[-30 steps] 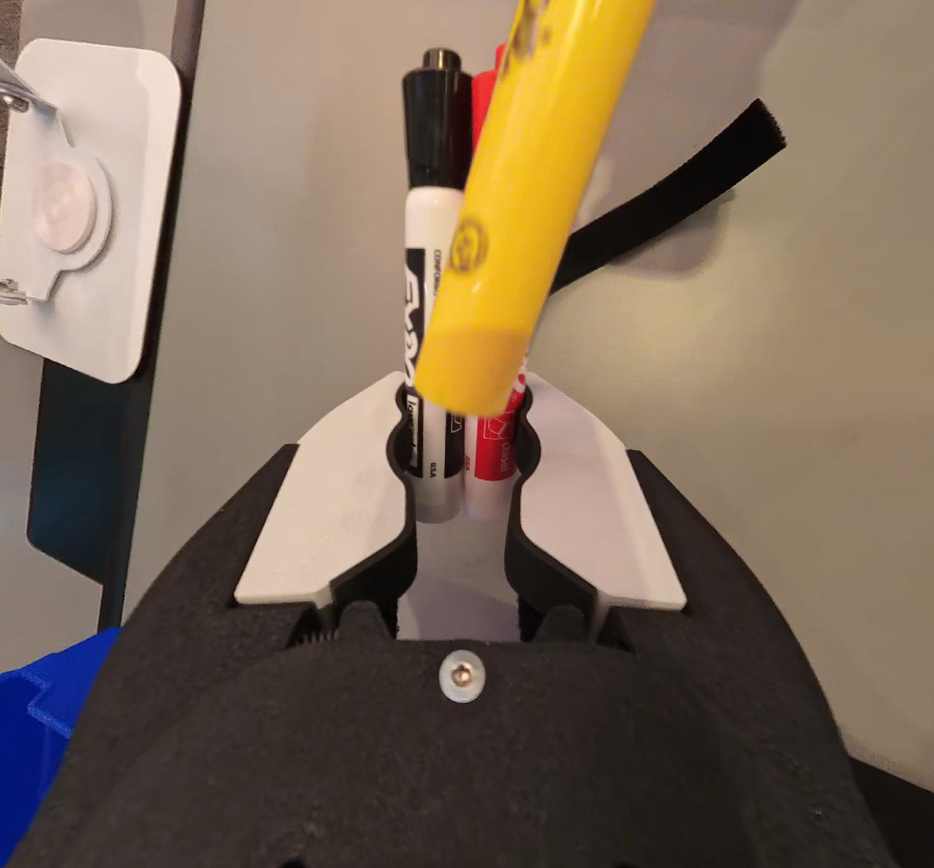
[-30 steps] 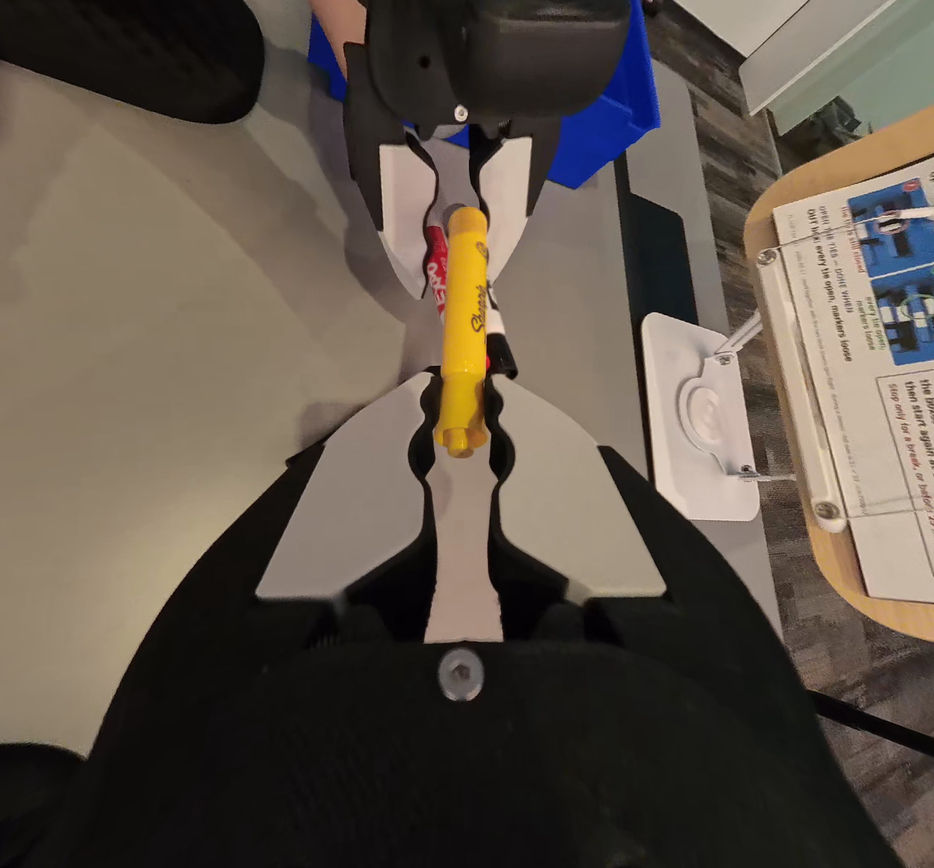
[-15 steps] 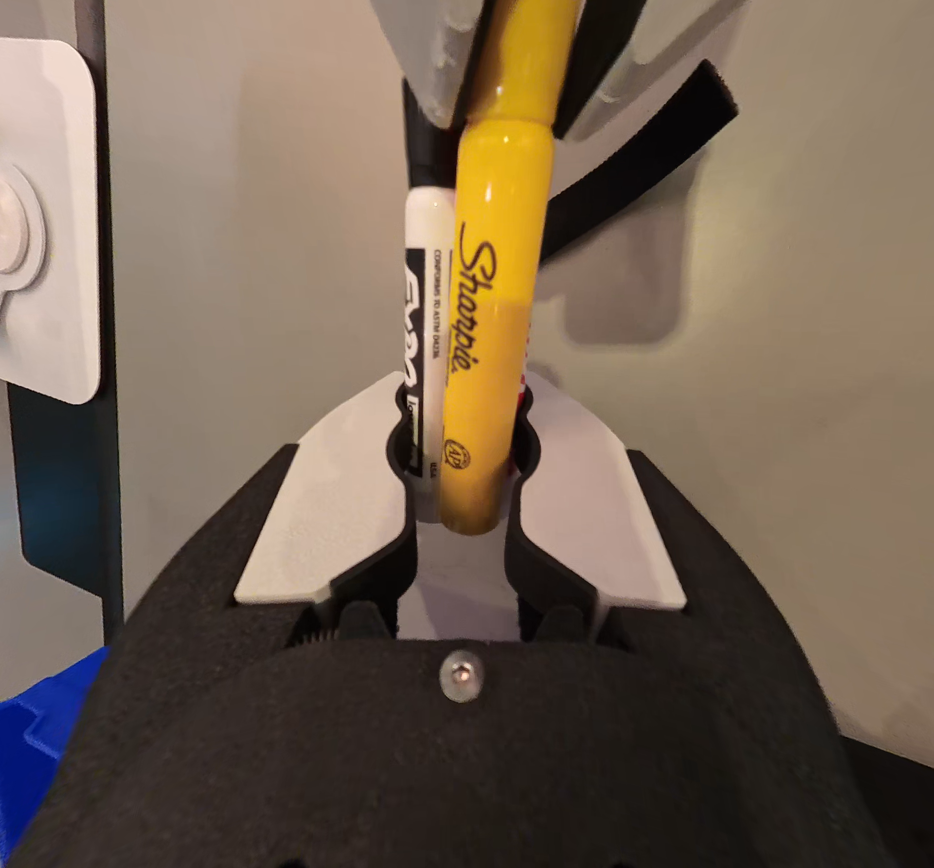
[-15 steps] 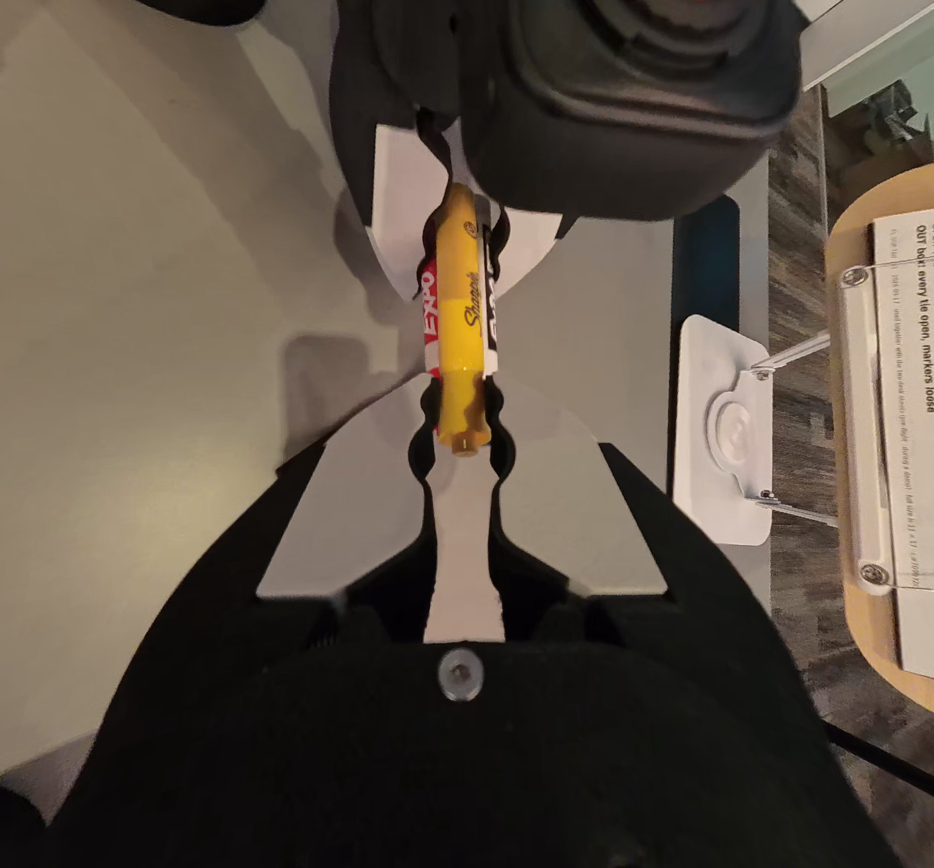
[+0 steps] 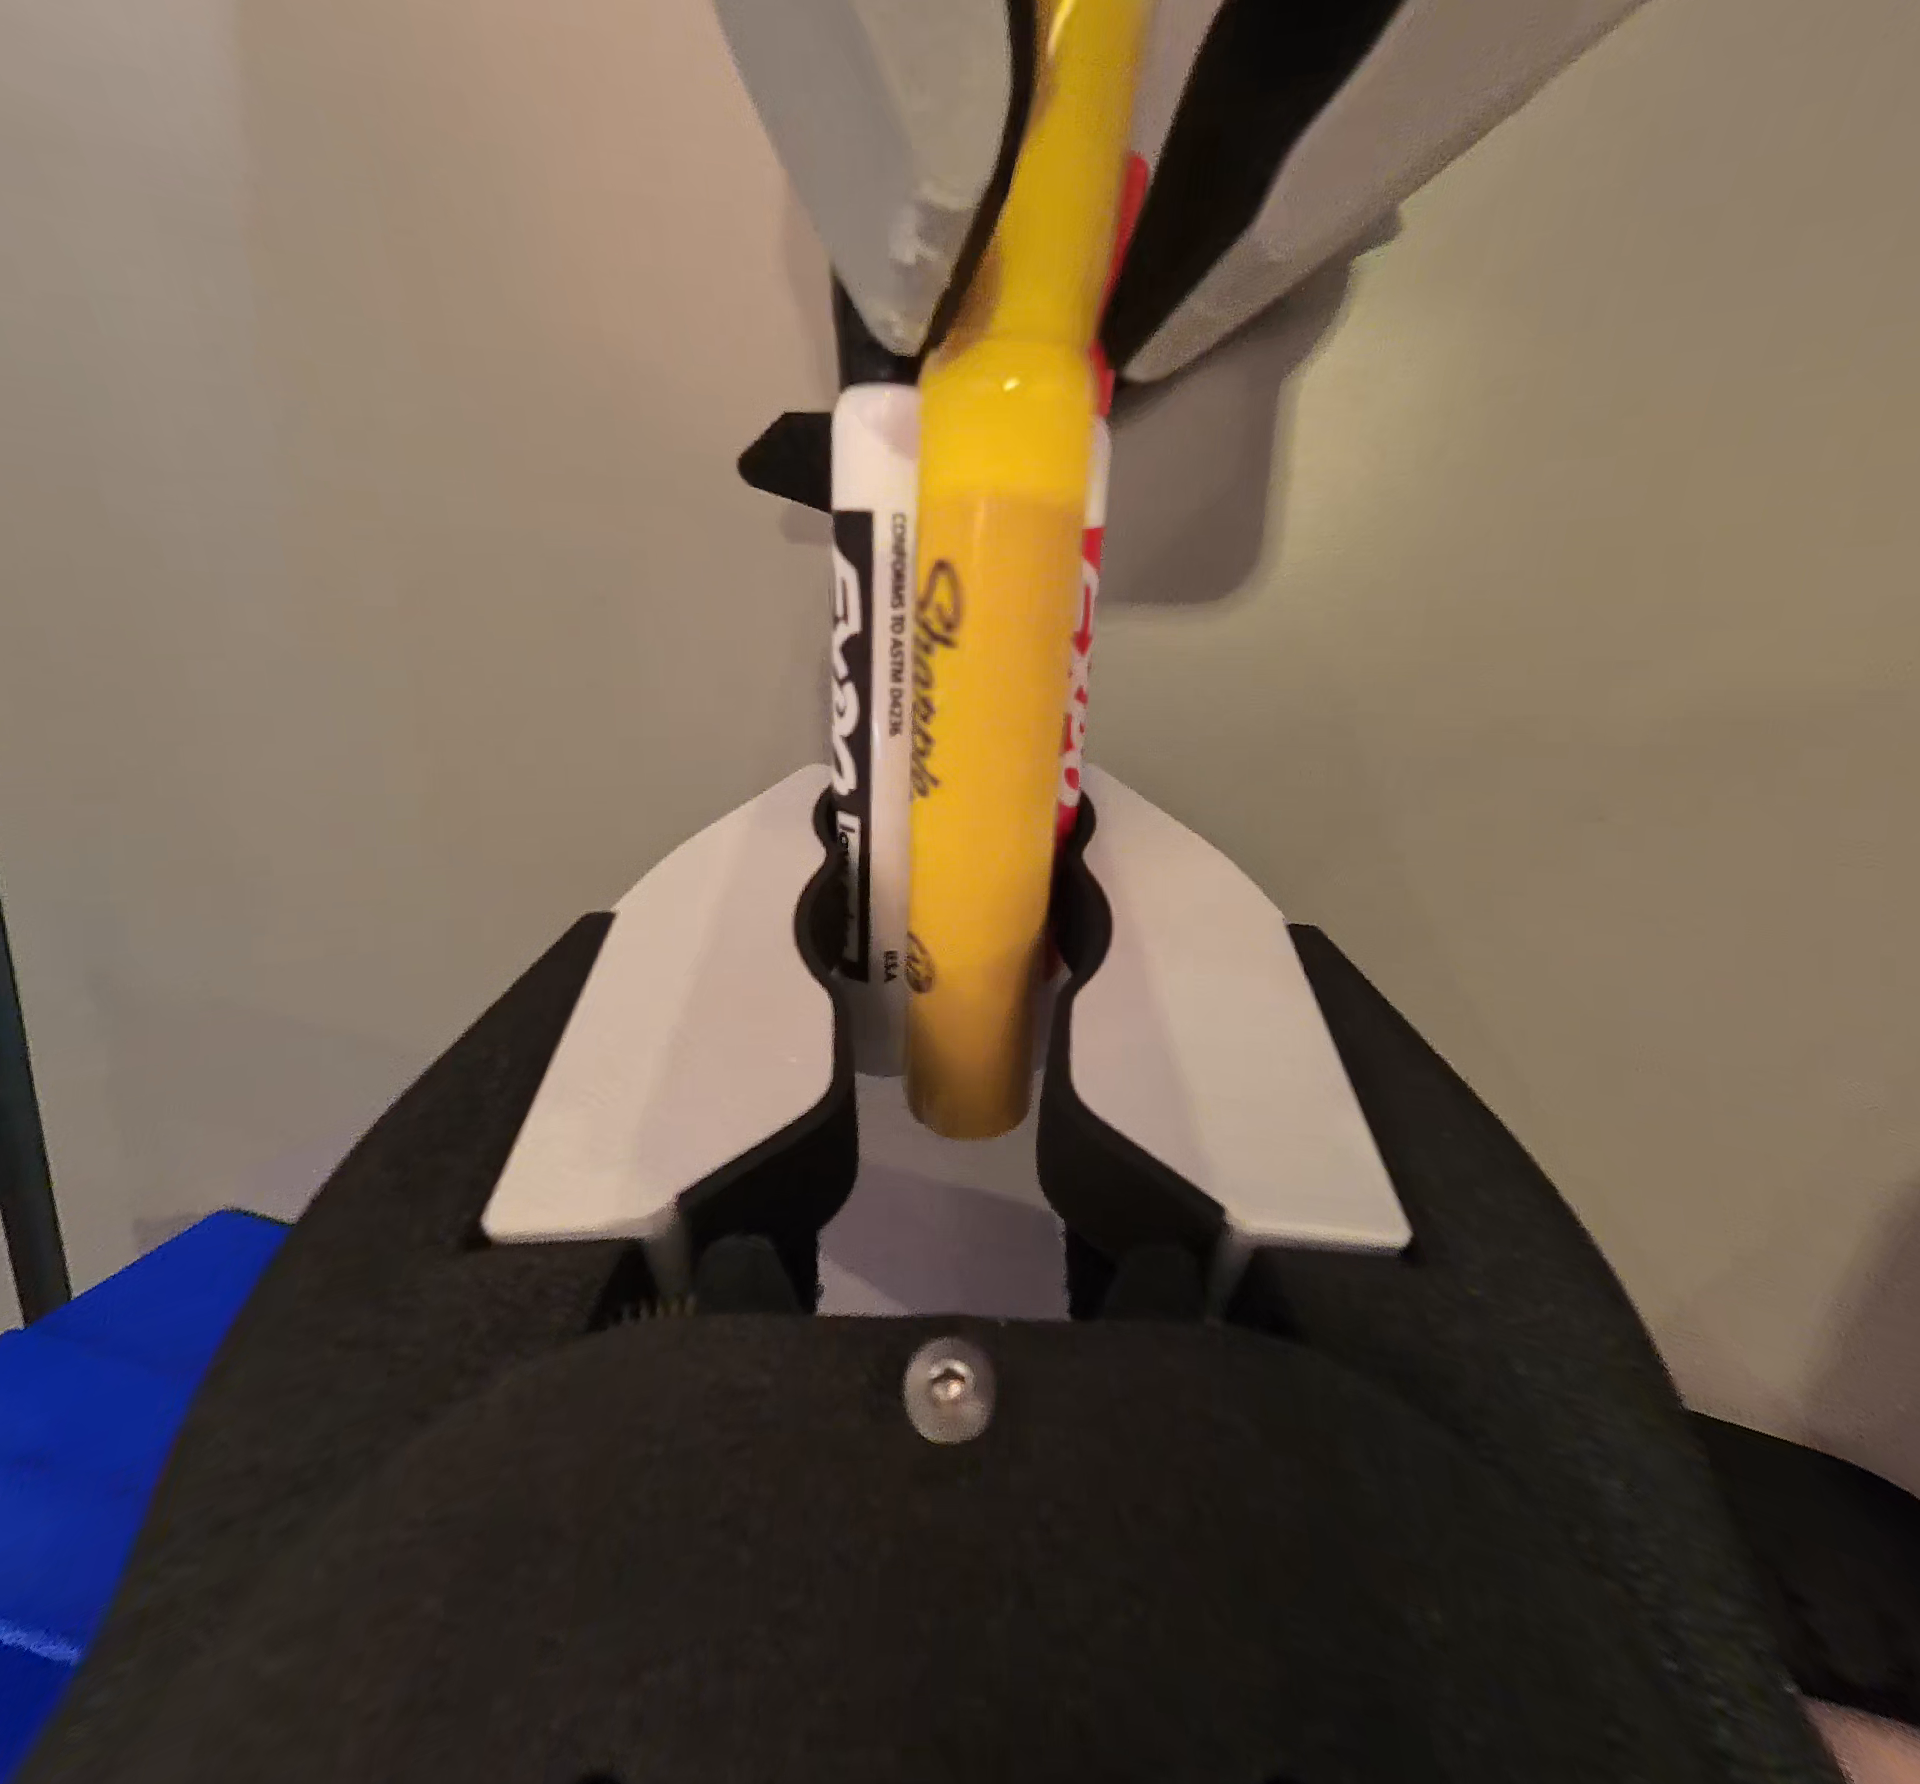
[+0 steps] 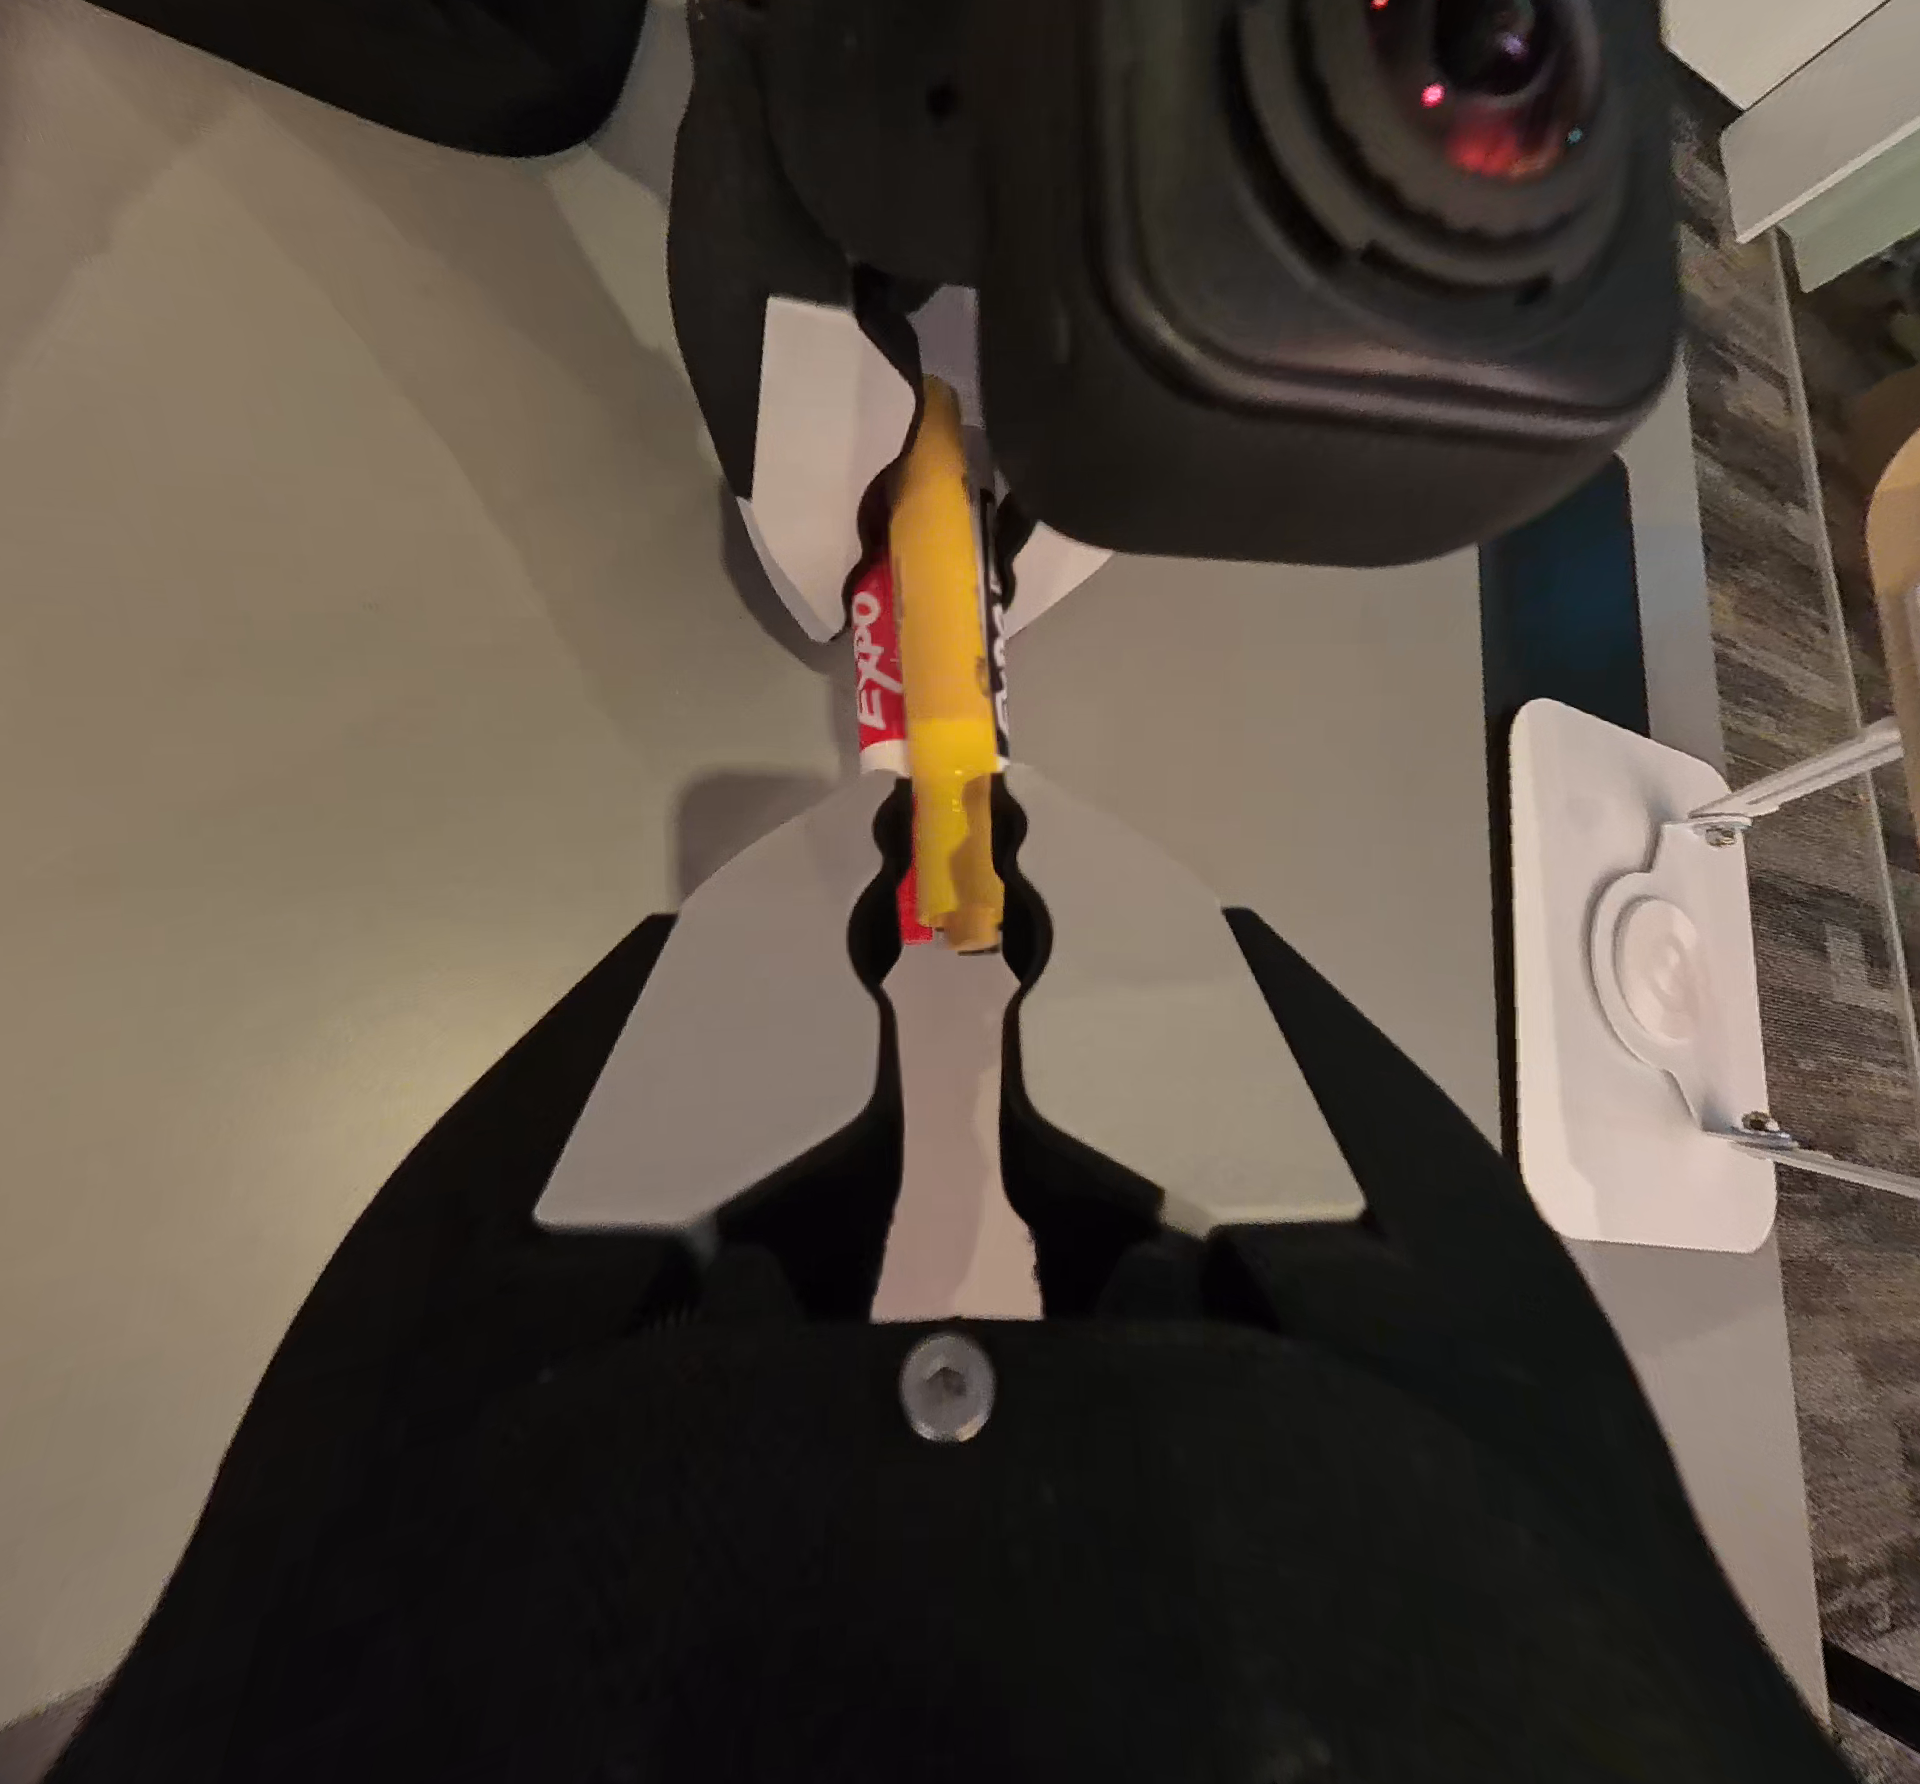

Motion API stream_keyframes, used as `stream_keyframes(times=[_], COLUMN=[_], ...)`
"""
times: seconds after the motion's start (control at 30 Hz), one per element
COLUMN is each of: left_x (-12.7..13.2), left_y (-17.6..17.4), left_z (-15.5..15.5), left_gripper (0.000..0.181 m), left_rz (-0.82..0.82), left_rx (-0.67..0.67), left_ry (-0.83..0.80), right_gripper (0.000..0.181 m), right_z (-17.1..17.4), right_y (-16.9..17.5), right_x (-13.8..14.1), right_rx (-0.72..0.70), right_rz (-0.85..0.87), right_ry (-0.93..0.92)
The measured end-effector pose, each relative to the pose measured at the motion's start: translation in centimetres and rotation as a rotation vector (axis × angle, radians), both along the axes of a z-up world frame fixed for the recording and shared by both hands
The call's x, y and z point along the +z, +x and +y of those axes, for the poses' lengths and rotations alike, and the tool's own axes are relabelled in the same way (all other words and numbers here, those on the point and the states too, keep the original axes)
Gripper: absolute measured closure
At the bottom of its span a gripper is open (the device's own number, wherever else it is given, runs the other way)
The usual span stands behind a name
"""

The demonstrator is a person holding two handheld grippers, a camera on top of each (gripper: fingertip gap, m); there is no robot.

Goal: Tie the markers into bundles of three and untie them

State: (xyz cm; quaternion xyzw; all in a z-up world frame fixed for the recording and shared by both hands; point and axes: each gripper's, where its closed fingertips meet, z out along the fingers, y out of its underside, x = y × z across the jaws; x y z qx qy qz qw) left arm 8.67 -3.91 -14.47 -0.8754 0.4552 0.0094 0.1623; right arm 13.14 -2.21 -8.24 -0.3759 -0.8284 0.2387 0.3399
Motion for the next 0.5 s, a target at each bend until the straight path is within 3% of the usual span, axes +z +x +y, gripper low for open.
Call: stream_keyframes(times=[0.1, 0.23, 0.5], left_x=[-0.2, -0.4, -0.1], left_y=[0.0, -0.3, -0.7], left_z=[-0.2, -0.4, -0.3], left_gripper=[0.143, 0.143, 0.143], left_rz=[0.000, 0.016, 0.003], left_rx=[-0.005, -0.003, 0.016], left_ry=[-0.019, -0.030, -0.028], right_gripper=[0.173, 0.163, 0.163], right_z=[0.4, 0.3, 2.3], right_y=[-0.2, -0.1, 0.4], right_x=[-0.3, -0.4, 0.2], right_rx=[-0.013, 0.005, -0.063], right_rz=[0.001, 0.011, 0.052], right_ry=[0.006, -0.027, -0.215])
